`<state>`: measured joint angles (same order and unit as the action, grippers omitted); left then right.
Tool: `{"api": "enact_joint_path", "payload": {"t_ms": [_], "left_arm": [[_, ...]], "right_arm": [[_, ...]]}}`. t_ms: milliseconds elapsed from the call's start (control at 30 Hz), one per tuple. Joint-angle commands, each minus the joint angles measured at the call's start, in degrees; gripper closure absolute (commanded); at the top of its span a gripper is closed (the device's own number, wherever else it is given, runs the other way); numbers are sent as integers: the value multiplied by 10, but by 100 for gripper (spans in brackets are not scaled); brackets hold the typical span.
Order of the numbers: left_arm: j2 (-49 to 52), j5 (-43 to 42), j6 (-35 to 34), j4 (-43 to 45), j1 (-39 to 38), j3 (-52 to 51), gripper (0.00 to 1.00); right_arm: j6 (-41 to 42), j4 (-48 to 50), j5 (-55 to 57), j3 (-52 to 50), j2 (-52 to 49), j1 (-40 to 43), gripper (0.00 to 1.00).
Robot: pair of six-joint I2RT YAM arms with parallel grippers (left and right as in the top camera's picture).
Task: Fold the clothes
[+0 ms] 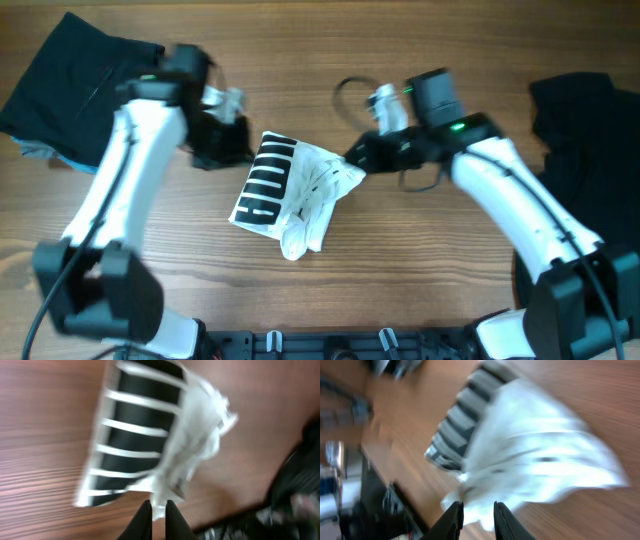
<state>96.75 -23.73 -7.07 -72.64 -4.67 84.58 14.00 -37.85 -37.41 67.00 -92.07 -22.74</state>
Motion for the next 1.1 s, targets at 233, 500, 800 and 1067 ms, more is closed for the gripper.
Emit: {"api": "enact_joint_path", "payload": {"t_ms": [233,500,800,1067], "left_arm": [[-10,43,8,17,144,5,87],[-10,43,8,14,144,5,88],[-10,51,11,20,128,5,71],[-10,54,11,28,128,5,67]], "right_arm": [[116,76,68,6,-138,-209,64],[232,-188,239,6,-144,-154,96],[29,-79,110,6,-47,-128,40],[90,-33,122,6,-117,-195,35]]}}
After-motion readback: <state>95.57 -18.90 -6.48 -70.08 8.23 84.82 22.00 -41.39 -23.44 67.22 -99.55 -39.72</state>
